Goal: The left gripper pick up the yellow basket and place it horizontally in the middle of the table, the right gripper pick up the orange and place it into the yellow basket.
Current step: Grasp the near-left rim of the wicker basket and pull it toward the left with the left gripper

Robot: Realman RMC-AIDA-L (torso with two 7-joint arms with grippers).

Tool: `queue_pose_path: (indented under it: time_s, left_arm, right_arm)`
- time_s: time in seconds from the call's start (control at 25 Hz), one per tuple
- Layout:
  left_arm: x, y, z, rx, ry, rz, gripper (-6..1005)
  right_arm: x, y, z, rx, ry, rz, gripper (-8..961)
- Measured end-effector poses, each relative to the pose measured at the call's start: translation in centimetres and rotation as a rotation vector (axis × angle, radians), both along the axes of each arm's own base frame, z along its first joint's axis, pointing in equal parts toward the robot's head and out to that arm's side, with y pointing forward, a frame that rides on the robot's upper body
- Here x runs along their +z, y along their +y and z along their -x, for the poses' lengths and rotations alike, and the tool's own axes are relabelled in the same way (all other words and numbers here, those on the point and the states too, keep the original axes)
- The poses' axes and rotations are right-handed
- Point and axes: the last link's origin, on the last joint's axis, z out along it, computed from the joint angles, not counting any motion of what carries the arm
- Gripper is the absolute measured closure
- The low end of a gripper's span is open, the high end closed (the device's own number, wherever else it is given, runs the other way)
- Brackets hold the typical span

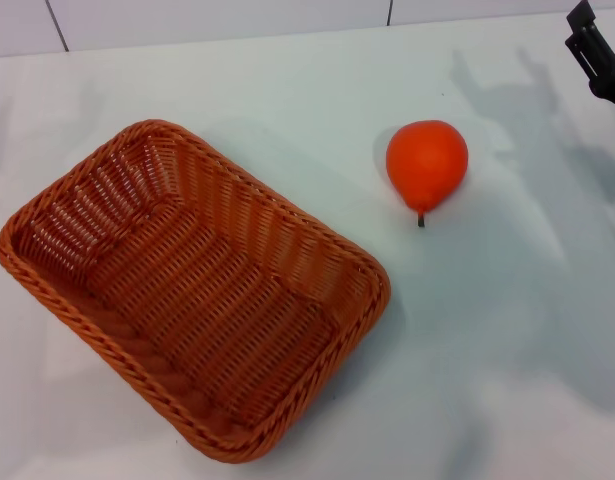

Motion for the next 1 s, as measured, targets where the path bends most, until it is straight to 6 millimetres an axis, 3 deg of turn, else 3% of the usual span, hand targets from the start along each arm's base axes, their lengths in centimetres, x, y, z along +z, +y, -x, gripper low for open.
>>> queue_pose_path:
  time_s: [0.76, 1.0]
  left_arm:
    - [-0.1, 0.4, -0.2, -0.003, -0.001, 0.012, 81]
    - [0.9, 1.9, -1.4, -0.106, -0.146, 0.133, 80]
  right_arm:
    - [-0.1, 0.2, 0.0, -0.005, -0.001, 0.005, 8]
    - [-0.1, 0.3, 0.1, -0.003, -0.002, 0.008, 8]
